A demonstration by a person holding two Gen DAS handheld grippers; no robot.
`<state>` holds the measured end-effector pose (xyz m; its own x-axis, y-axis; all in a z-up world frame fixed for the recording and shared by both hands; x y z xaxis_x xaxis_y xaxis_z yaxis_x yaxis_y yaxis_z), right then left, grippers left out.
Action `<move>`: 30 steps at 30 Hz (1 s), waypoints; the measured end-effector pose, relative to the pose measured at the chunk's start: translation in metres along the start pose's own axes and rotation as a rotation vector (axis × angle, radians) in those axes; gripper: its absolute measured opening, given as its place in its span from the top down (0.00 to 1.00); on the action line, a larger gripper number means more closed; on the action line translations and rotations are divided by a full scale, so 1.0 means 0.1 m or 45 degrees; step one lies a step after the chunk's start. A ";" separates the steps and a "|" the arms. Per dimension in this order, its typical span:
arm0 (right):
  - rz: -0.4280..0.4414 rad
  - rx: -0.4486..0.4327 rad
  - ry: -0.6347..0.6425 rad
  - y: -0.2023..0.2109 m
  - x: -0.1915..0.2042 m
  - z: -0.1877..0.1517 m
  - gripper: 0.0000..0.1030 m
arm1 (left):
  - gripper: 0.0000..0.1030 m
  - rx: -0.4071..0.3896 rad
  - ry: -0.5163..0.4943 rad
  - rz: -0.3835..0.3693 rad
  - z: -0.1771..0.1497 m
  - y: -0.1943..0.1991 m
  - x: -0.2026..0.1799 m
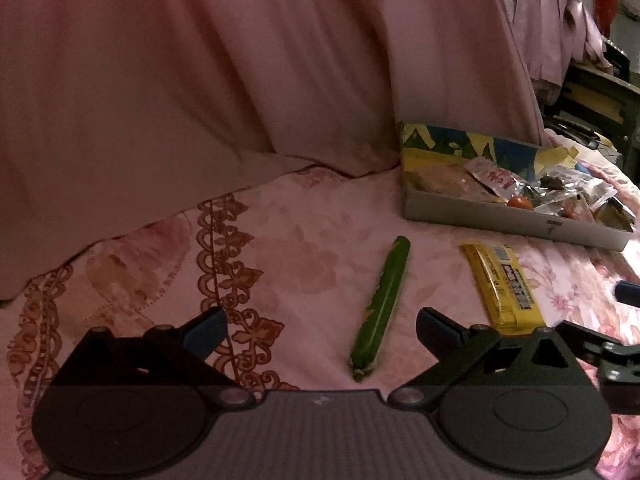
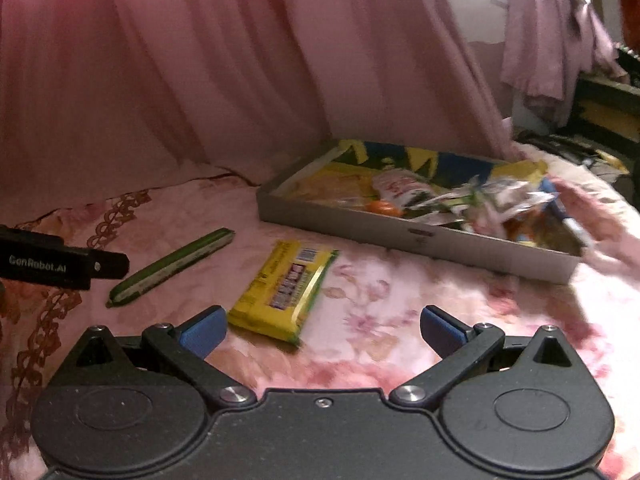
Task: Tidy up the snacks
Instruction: 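Close the left tool on the green stick snack while the right tool grips the yellow bar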
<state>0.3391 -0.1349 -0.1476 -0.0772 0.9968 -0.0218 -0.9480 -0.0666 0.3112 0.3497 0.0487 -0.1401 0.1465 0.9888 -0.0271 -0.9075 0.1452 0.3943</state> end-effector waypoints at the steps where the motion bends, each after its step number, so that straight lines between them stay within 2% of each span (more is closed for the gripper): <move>1: 0.006 0.002 0.001 -0.06 0.03 0.00 0.01 | 0.00 0.009 0.005 -0.010 -0.01 -0.03 0.00; 10: 0.029 0.033 0.027 -0.53 0.22 -0.06 0.01 | 0.00 0.035 0.010 -0.028 -0.06 -0.15 -0.03; 16: 0.031 0.087 -0.015 -0.62 0.19 -0.18 0.02 | 0.01 0.046 0.001 -0.024 -0.08 -0.23 -0.12; 19: 0.023 0.076 -0.047 -0.61 0.14 -0.19 0.07 | 0.01 0.047 -0.008 -0.024 -0.09 -0.24 -0.18; 23: 0.022 0.060 -0.046 -0.58 0.13 -0.19 0.19 | 0.01 0.054 -0.030 -0.028 -0.09 -0.23 -0.26; 27: 0.028 0.054 -0.042 -0.53 0.10 -0.18 0.38 | 0.12 0.078 -0.023 -0.075 -0.10 -0.24 -0.33; 30: 0.030 0.059 -0.045 -0.50 0.07 -0.18 0.41 | 0.20 0.092 -0.033 -0.087 -0.11 -0.23 -0.37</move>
<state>0.3800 -0.1250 -0.1799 -0.0878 0.9959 0.0193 -0.9305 -0.0889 0.3552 0.3610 0.0090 -0.1589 0.2178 0.9754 -0.0328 -0.8643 0.2084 0.4578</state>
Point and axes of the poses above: each gripper's, at about its wrist camera, not at the fingertips, and y roughly against the way its jaws point, x to its left, z to its top, the point moved 8 cm from there along -y, roughly the way its jaws point, and after that the axes turned 14 degrees about -x, right-handed, at the moved point
